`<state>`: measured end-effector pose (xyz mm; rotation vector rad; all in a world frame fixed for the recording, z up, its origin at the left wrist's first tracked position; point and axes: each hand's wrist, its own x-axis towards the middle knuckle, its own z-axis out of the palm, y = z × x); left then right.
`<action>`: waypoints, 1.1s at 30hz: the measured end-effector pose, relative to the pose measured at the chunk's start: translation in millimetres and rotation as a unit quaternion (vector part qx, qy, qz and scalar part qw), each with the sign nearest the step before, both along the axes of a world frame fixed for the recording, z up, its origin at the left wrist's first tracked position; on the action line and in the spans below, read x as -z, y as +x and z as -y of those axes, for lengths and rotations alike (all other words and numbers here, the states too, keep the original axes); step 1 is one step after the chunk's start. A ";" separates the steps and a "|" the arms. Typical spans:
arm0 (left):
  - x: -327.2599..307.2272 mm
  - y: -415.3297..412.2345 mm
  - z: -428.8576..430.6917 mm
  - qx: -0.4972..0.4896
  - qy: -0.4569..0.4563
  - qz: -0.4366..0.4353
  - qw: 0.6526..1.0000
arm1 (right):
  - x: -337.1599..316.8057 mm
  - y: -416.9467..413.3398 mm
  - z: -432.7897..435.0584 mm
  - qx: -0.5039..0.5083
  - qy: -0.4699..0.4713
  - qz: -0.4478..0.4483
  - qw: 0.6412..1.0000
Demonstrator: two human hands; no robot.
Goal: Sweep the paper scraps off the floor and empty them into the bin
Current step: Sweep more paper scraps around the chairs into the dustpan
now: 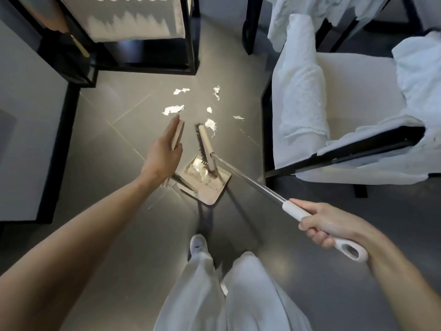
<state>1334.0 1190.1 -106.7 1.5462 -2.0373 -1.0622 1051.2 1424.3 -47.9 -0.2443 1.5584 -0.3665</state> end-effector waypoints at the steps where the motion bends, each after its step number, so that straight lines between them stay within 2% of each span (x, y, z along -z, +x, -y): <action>1: -0.8 1.8 8.2 0.000 0.001 -0.006 1.000 | -0.8 -0.5 9.0 0.004 -0.010 -0.007 1.000; 5: -3.2 -2.3 46.6 -0.019 -0.008 -0.001 1.000 | 13.5 -6.8 67.7 0.025 -0.051 -0.061 0.997; 10: -4.6 -17.5 105.0 -0.043 -0.028 0.012 0.999 | 52.0 -29.2 169.9 -0.028 -0.077 -0.182 0.980; 13: -0.8 -30.2 135.6 -0.051 -0.038 0.029 0.998 | 68.7 -49.4 215.9 -0.046 -0.072 -0.209 0.974; 15: 0.9 -40.0 160.1 -0.061 -0.030 0.046 0.997 | 79.4 -63.9 243.7 -0.037 -0.055 -0.200 0.978; 19: 1.5 -48.9 195.2 -0.058 -0.023 0.053 0.997 | 91.7 -77.1 284.8 0.008 -0.024 -0.128 0.992; 24: 5.3 -57.9 223.0 -0.057 -0.035 0.049 0.997 | 95.4 -61.8 311.9 -0.056 -0.008 -0.093 0.994; 29: 12.8 -72.1 248.3 -0.063 -0.047 0.033 0.996 | 72.5 -49.8 321.4 -0.141 0.018 -0.080 0.987; 33: 14.8 -69.7 264.2 -0.060 -0.047 0.022 0.997 | 33.5 -57.2 314.8 -0.141 0.036 -0.033 0.989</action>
